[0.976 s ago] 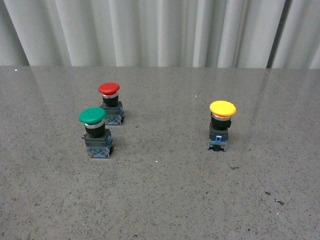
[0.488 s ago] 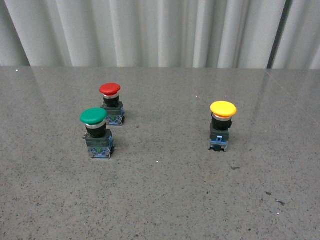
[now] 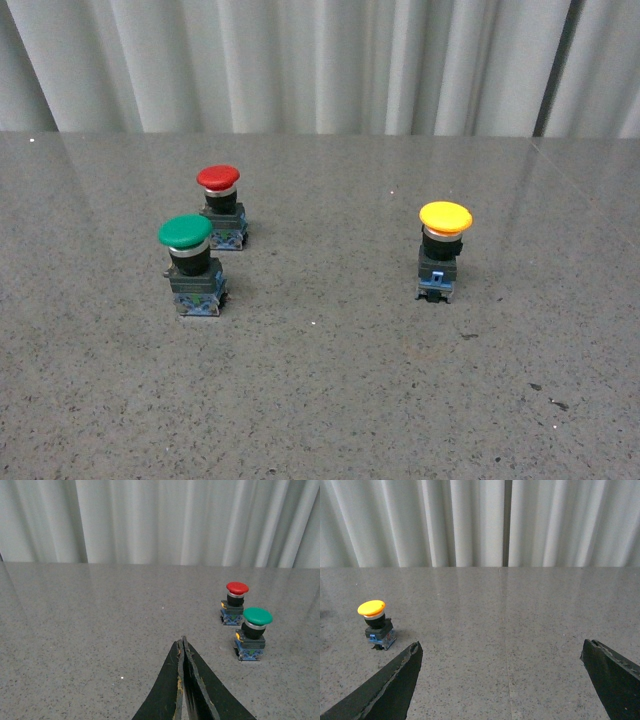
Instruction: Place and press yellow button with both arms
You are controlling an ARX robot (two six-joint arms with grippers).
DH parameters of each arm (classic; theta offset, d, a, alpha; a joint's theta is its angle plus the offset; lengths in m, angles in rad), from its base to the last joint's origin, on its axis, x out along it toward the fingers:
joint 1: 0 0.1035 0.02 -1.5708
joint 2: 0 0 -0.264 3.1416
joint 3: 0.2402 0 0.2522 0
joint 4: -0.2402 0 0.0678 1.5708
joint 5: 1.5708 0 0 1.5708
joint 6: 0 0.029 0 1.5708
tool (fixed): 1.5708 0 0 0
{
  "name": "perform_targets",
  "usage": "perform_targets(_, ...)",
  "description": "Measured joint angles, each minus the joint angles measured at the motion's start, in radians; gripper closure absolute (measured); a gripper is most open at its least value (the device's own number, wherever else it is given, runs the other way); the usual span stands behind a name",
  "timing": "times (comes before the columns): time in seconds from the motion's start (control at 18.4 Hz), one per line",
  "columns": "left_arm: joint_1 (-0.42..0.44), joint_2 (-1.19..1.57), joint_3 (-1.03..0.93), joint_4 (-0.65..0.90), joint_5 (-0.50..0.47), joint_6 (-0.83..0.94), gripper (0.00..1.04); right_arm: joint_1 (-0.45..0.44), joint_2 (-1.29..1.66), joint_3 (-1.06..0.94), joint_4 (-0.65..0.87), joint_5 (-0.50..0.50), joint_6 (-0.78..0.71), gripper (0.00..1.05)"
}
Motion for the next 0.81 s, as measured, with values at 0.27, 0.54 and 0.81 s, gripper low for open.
perform_targets(0.27, 0.000, 0.000, 0.000, 0.000, 0.000, -0.001, 0.59, 0.000, 0.000, 0.000, 0.000, 0.000, 0.000, 0.07)
perform_targets(0.54, 0.000, 0.000, 0.000, 0.000, 0.000, 0.000, 0.05, 0.000, 0.000, 0.000, 0.000, 0.000, 0.000, 0.07)
perform_targets(0.81, 0.000, 0.000, 0.000, 0.000, 0.000, 0.000, 0.07, 0.000, 0.000, 0.000, 0.000, 0.000, 0.000, 0.07)
